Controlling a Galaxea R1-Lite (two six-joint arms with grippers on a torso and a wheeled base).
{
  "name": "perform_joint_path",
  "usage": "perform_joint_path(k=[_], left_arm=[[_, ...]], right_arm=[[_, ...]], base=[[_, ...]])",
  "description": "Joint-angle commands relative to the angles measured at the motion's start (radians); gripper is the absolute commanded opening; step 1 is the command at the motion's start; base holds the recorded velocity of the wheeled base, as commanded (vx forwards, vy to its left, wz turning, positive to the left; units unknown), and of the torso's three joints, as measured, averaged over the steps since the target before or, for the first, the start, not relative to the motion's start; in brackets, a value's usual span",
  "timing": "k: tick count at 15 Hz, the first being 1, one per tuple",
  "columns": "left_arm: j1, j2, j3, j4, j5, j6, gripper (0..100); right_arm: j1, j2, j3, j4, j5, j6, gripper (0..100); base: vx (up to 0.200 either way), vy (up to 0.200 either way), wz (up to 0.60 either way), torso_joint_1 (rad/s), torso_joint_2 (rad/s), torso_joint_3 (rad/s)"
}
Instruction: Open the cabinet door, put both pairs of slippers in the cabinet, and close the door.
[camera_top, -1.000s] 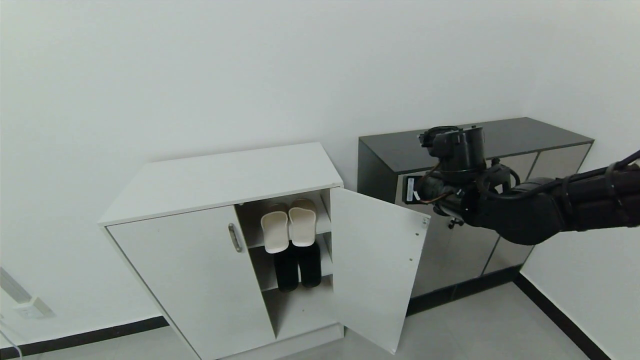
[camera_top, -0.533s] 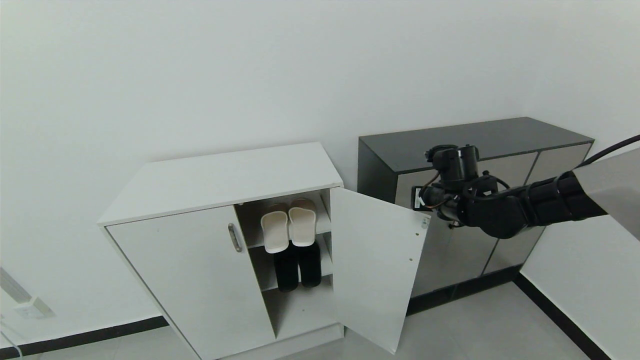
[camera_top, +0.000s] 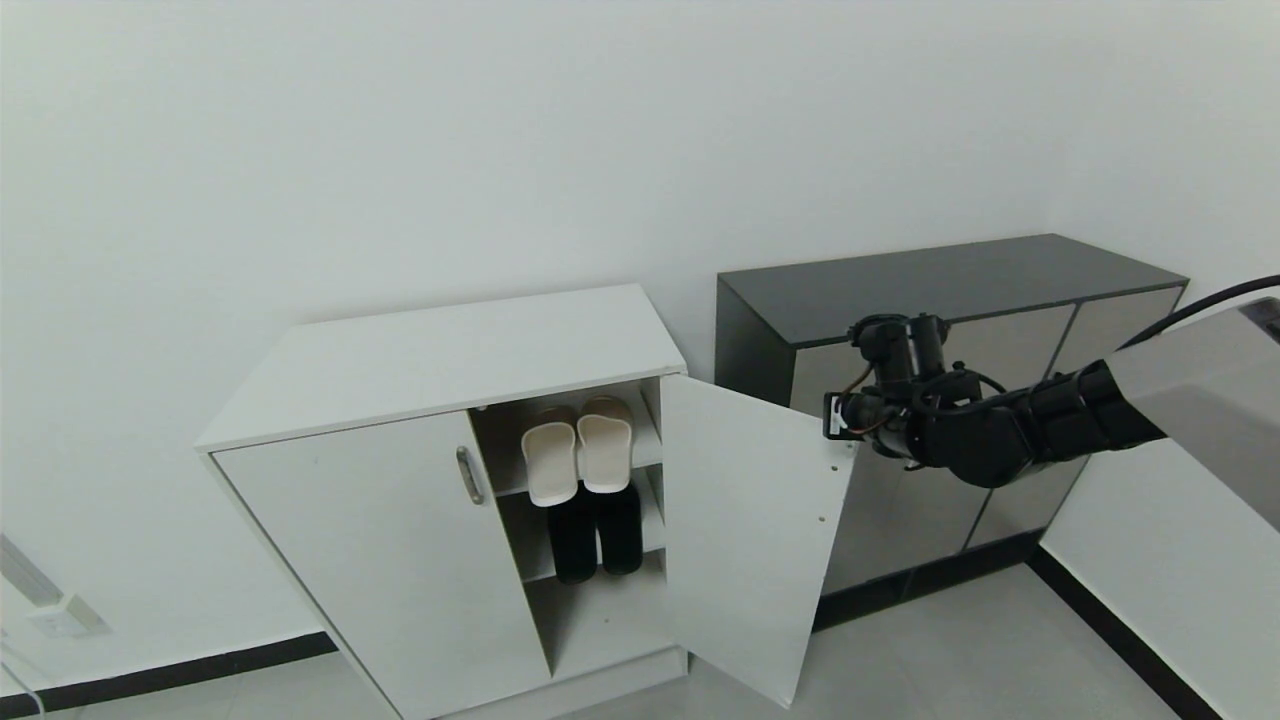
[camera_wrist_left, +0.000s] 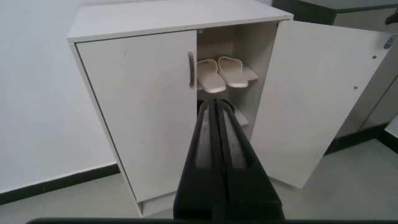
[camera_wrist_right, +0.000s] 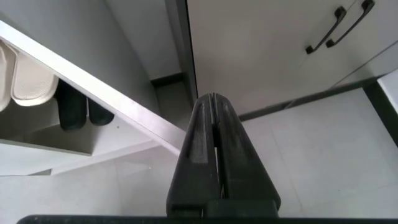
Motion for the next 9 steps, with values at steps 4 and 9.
perform_joint_path(k=[4, 9], left_arm=[[0.000, 0.001, 0.000, 0.000, 0.000, -0.001, 0], [0.000, 0.001, 0.000, 0.000, -0.002, -0.001, 0]], right_arm=[[0.006, 0.005, 0.008, 0.000, -0.001, 0.003, 0], [0.050, -0.025, 0.058, 0.000, -0.004, 0.003, 0]], base=[[0.000, 0.000, 0.00, 0.000, 0.00, 0.000], [0.000, 0.000, 0.00, 0.000, 0.00, 0.000]])
